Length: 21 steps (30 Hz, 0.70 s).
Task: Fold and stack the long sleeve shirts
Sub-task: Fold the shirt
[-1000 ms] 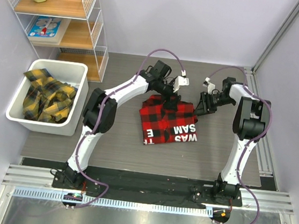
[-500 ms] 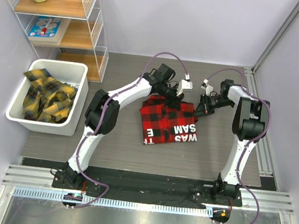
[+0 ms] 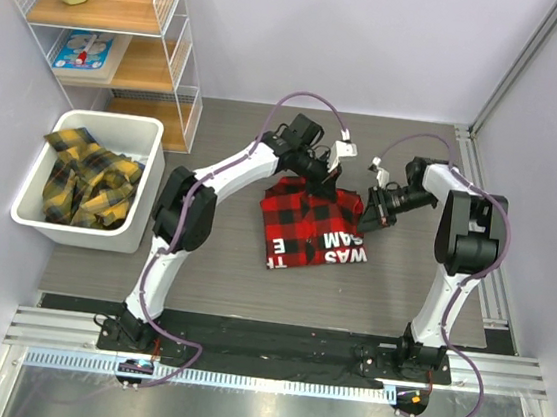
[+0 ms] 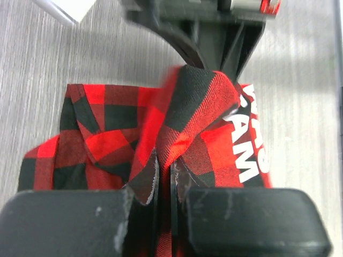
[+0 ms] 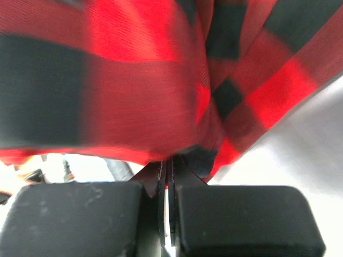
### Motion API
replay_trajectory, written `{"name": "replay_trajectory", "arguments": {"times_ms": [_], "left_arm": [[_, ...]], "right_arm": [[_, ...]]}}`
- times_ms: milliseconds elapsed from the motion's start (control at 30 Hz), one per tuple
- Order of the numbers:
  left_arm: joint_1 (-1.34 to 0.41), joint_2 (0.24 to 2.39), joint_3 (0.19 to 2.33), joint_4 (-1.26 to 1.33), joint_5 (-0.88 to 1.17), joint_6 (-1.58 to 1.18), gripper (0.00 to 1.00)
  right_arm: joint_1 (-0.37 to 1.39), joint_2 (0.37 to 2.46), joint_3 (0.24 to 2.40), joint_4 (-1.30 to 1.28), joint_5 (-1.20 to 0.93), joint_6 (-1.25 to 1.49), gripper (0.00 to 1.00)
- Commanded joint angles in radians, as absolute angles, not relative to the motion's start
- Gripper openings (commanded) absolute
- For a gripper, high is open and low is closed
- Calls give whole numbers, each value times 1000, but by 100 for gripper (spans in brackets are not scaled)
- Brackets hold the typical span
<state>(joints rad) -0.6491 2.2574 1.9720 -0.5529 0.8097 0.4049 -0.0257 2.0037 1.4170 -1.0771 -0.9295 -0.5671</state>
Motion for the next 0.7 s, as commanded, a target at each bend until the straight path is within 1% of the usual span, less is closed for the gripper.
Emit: {"name": "replay_trajectory", "arguments": {"times_ms": [0,133,233,333,500,600,667], "left_arm": [[-615,2138,1937,-448,839,267,0],[-601,2114,1919,-446,932,256,0],[-601,2102,1888,-451,963,281,0],[-601,2120,1913,-459,940,247,0],[-600,2192,1939,-364,793,146,0],[-598,2258,1999,-368,721,129,0],[-592,2289,2037,-383,712,127,0]], "right_arm": [[-23,2061,1368,-1175,-937,-630,1],[-25,2120,1403,-1173,-966,-606,1],[-25,2134,1445,-1170,-980,-594,1],[-17,2129,1457,-1177,-973,-591,1],[0,2132,1413,-1221,-960,-626,2],[0,2161,1407,-1221,-928,-624,2],[0,2190,1408,-1218,-911,-624,3]]}}
